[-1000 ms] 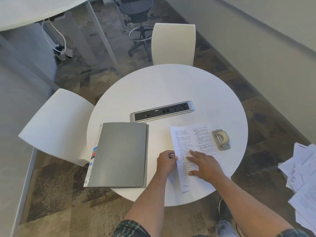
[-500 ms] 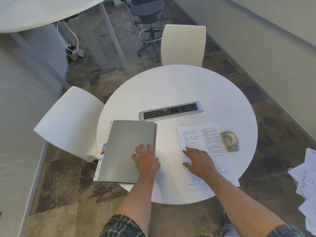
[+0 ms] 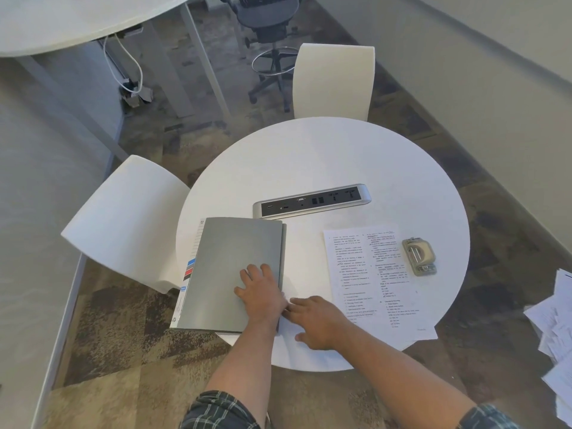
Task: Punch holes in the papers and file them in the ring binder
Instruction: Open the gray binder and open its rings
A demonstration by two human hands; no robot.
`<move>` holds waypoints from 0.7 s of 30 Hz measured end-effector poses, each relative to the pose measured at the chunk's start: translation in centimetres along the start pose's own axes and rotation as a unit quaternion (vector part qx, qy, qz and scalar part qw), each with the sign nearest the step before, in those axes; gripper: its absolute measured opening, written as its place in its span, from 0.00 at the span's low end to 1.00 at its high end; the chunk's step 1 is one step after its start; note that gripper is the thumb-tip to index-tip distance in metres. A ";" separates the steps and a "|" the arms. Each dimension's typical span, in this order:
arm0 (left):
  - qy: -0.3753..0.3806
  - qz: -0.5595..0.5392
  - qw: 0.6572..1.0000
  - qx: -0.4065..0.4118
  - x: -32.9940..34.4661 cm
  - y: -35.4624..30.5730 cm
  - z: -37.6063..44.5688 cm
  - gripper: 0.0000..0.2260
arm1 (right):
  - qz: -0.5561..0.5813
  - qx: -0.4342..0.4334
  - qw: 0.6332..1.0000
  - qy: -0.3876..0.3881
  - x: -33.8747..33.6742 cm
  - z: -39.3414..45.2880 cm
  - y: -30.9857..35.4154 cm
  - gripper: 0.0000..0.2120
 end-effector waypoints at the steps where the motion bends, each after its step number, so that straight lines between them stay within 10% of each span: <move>1: 0.001 -0.001 1.000 -0.003 0.0 0.1 0.0 0.34 | -0.014 -0.024 1.000 0.004 0.3 0.0 0.5 0.34; 21: 0.002 0.004 1.000 0.025 0.3 -0.4 -0.3 0.40 | -0.072 -0.093 0.992 0.039 3.2 -0.9 1.5 0.32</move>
Point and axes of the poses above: each hand's wrist, its own z-axis towards the middle knuckle, its own x-axis out of the palm, y = z × x, the point moved 7 cm from there along z, towards the middle knuckle, and after that the axes turned 15 degrees about -y, right-handed, at the moved point
